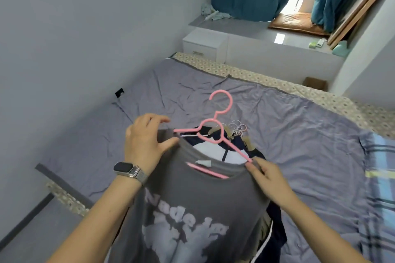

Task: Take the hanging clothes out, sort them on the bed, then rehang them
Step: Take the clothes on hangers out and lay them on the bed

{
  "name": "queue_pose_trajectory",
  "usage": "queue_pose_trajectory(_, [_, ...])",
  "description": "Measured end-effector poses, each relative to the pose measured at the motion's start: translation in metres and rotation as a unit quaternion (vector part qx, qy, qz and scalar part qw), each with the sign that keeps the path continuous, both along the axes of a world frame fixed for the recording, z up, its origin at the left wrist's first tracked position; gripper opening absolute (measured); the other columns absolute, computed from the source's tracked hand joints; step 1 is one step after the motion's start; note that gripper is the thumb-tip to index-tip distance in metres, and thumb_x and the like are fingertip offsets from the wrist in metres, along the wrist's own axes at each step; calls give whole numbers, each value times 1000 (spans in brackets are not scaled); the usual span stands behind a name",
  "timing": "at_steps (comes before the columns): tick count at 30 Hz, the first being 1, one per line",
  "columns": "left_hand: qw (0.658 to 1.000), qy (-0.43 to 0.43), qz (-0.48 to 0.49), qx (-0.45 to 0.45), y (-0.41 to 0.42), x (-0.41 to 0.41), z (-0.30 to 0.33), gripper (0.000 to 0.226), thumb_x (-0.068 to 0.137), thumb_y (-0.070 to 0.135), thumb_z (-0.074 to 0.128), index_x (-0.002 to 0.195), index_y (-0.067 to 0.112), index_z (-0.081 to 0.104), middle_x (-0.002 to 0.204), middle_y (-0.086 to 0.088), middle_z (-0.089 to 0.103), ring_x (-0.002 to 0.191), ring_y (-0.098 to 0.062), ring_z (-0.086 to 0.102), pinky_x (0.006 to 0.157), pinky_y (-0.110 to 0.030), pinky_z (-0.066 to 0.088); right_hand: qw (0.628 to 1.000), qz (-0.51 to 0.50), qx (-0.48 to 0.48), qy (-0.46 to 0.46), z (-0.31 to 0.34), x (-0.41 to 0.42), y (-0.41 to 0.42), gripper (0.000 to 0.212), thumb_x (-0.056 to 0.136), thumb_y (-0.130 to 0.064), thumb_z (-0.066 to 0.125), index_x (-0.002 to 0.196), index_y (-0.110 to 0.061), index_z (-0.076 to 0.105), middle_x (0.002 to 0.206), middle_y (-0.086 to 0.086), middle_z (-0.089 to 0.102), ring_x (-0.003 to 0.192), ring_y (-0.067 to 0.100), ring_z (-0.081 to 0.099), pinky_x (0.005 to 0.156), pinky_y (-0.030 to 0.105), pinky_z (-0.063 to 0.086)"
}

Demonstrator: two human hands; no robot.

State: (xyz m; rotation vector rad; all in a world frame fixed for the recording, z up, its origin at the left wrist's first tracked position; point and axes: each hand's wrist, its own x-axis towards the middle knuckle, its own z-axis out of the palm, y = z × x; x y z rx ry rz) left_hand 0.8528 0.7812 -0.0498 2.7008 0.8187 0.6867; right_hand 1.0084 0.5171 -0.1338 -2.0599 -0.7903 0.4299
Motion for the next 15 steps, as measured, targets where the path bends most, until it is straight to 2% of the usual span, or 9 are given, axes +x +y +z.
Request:
queue_pose_trajectory(3, [998,-6,11,-60,6,-14,-9,21,75,18,73,94,20,64,95,5,57,91,-19,57,77,-32,42,998,-43,-18,40,-17,44,15,22,94,-21,56,76,-11,62,61,-10,51,66,9,46,58,15,34])
queue_pose_trajectory(6, [992,31,32,-119,15,-36,-34,13,80,12,67,90,21,64,90,8,54,82,-12,55,73,-23,37,997,-45,-20,60,-22,86,33,21,95,-21,54,80,-13,66,68,10,60,71,10,48,58,16,36])
queue_pose_trajectory(8, [987,60,53,-139,19,-46,-48,12,83,13,64,89,23,64,89,8,56,81,-10,55,70,-22,37,997,-39,-41,46,-18,117,49,28,96,-23,53,70,-12,59,63,5,49,69,14,45,55,17,33])
queue_pose_trajectory(10, [982,73,62,-160,22,-50,-60,13,83,13,62,86,25,63,87,8,58,80,-9,56,68,-24,40,995,-36,-95,5,-23,147,63,37,93,-41,51,69,-13,51,66,2,50,73,20,50,62,23,36])
queue_pose_trajectory(11, [980,76,62,-173,22,-50,-66,14,83,12,62,84,26,62,87,8,58,79,-8,56,67,-23,41,987,-52,-149,-23,-31,160,66,36,90,-49,50,80,-15,55,79,7,60,84,25,56,73,30,40])
queue_pose_trajectory(12, [978,77,60,-186,22,-50,-72,16,83,11,62,83,27,61,86,7,58,78,-7,56,66,-22,40,970,-62,-229,-44,-46,171,67,39,89,-53,50,105,-18,57,106,14,63,105,31,55,88,35,40])
queue_pose_trajectory(13, [976,79,58,-195,21,-51,-78,18,83,10,61,83,28,60,86,7,58,77,-6,55,64,-20,39,942,-67,-327,-43,-58,172,65,60,87,-55,52,134,-19,42,133,20,50,125,36,44,103,42,34])
queue_pose_trajectory(14, [975,84,54,-198,21,-51,-84,19,82,10,61,82,29,59,86,7,57,76,-7,56,63,-20,38,912,-57,-404,-32,-78,171,62,86,84,-58,56,148,-19,17,147,23,34,135,39,32,112,47,26])
queue_pose_trajectory(15, [975,92,50,-197,21,-51,-89,20,82,10,61,82,29,58,85,7,57,75,-10,56,63,-21,37,885,-35,-463,-22,-95,162,61,104,78,-63,59,151,-21,-2,151,23,25,139,39,26,114,50,22])
